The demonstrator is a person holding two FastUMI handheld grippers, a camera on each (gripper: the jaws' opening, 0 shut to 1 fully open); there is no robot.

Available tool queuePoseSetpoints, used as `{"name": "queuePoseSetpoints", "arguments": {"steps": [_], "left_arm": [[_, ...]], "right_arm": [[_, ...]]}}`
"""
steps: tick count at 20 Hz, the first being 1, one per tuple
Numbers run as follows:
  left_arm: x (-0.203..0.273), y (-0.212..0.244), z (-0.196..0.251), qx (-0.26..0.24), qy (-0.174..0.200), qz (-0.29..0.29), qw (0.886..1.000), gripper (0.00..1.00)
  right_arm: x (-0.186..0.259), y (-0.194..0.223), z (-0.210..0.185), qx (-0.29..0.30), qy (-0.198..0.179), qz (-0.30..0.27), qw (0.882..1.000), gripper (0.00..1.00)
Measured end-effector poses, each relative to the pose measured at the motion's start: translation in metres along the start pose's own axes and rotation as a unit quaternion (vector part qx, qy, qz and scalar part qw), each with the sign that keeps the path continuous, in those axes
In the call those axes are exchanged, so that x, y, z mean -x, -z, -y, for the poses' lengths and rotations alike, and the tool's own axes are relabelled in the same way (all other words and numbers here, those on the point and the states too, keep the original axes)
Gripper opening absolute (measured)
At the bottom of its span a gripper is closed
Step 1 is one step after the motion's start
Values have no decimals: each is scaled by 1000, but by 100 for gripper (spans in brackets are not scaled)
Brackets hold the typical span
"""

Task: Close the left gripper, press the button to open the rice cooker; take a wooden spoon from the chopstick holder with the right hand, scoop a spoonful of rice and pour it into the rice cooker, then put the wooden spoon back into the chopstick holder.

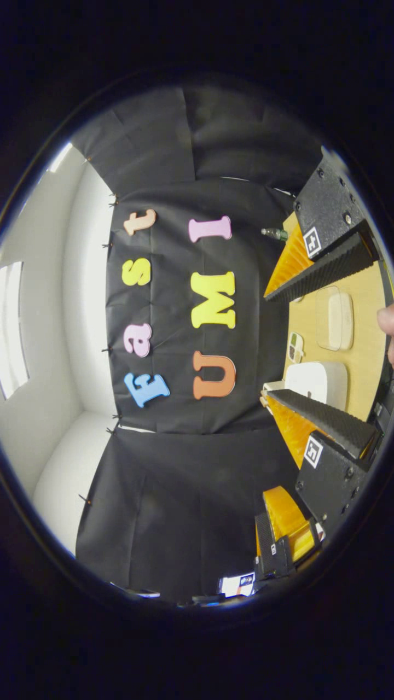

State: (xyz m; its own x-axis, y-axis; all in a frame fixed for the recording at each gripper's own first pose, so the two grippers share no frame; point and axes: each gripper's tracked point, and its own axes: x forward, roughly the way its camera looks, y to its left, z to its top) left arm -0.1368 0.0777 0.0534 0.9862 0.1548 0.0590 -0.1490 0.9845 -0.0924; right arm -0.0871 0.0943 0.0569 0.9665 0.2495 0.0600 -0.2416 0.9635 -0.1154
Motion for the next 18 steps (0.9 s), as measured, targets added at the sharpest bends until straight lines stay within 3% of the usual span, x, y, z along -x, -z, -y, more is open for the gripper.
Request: {"name": "queuePoseSetpoints", "arguments": {"steps": [18], "left_arm": [[7,0,15,-7,25,-5,1000,94]], "right_arm": [[10,6,-8,-2,-1,-8,1000,100]]}}
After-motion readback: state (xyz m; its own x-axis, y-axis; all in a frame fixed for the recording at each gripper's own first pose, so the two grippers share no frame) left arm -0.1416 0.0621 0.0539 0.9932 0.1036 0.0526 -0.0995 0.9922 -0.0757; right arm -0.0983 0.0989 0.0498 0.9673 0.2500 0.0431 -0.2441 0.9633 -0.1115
